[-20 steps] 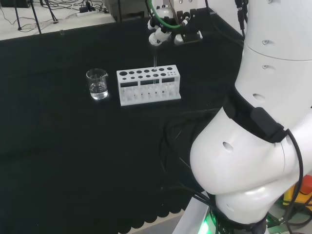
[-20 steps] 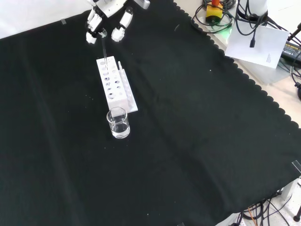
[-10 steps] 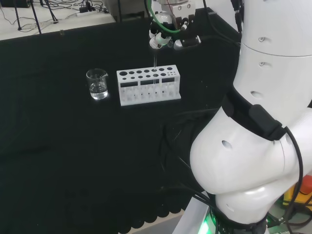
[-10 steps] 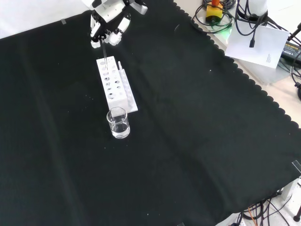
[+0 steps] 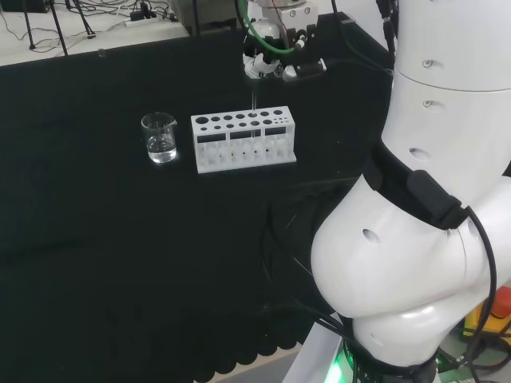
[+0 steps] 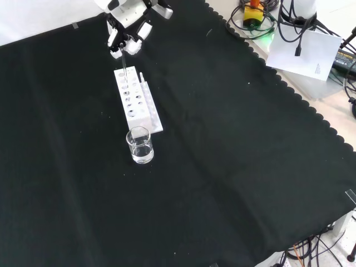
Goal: Take the glass rod from the white test tube rack.
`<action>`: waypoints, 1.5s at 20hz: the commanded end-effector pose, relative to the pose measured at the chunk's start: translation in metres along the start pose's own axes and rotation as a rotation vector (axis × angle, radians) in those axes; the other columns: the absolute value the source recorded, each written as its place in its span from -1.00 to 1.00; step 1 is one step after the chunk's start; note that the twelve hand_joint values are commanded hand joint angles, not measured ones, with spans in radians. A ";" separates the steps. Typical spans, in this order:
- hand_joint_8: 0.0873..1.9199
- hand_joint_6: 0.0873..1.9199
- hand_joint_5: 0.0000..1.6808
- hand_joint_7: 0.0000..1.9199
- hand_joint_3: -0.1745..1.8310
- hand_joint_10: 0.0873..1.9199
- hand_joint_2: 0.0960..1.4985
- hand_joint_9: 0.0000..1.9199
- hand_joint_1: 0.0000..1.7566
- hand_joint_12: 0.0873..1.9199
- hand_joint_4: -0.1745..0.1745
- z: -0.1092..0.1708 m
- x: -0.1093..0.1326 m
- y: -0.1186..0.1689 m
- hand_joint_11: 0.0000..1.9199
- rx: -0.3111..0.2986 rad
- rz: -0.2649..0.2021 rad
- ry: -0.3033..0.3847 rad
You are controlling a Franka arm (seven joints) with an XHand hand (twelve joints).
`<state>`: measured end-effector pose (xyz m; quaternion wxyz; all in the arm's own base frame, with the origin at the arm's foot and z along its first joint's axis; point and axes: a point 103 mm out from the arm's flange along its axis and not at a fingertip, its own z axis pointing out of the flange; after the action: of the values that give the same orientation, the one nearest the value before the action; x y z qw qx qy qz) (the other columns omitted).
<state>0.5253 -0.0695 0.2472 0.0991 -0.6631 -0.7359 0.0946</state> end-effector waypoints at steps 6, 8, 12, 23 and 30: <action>0.26 -0.14 0.10 0.06 -0.95 0.03 0.56 0.56 0.43 -0.35 -1.00 -0.002 0.004 0.009 0.65 -0.153 0.001 0.045; 0.22 -0.33 0.22 0.10 -0.99 -0.01 0.54 0.55 0.46 -0.38 -1.00 -0.006 0.009 0.010 0.63 -0.210 -0.028 0.055; 0.20 -0.48 0.31 0.12 -1.00 -0.07 0.52 0.57 0.47 -0.41 -1.00 -0.017 0.018 0.009 0.63 -0.289 -0.056 0.041; 0.21 -0.57 0.35 0.12 -1.00 -0.15 0.51 0.61 0.47 -0.43 -1.00 -0.070 0.023 -0.010 0.65 -0.308 -0.027 0.022; 0.22 -0.60 0.36 0.11 -1.00 -0.16 0.51 0.63 0.47 -0.43 -1.00 -0.120 0.026 -0.038 0.67 -0.350 -0.032 0.023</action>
<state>0.5298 -0.0475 0.3253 0.0030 -0.6593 -0.7511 -0.0348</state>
